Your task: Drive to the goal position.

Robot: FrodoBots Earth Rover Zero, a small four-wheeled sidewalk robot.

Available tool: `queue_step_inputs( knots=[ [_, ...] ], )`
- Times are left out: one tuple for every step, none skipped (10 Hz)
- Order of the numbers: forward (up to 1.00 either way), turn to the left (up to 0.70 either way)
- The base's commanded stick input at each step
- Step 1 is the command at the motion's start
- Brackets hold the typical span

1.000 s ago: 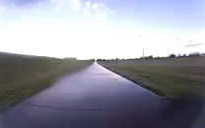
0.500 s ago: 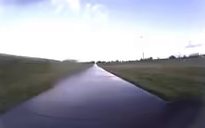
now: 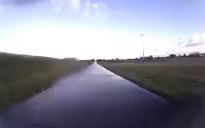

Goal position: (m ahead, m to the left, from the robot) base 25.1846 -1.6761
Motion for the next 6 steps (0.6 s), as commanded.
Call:
queue_step_inputs(
  knots=[
    [0.45, 0.00],
    [0.45, 0.00],
    [0.45, 0.00],
    [0.45, 0.00],
    [0.45, 0.00],
    [0.45, 0.00]
  ],
)
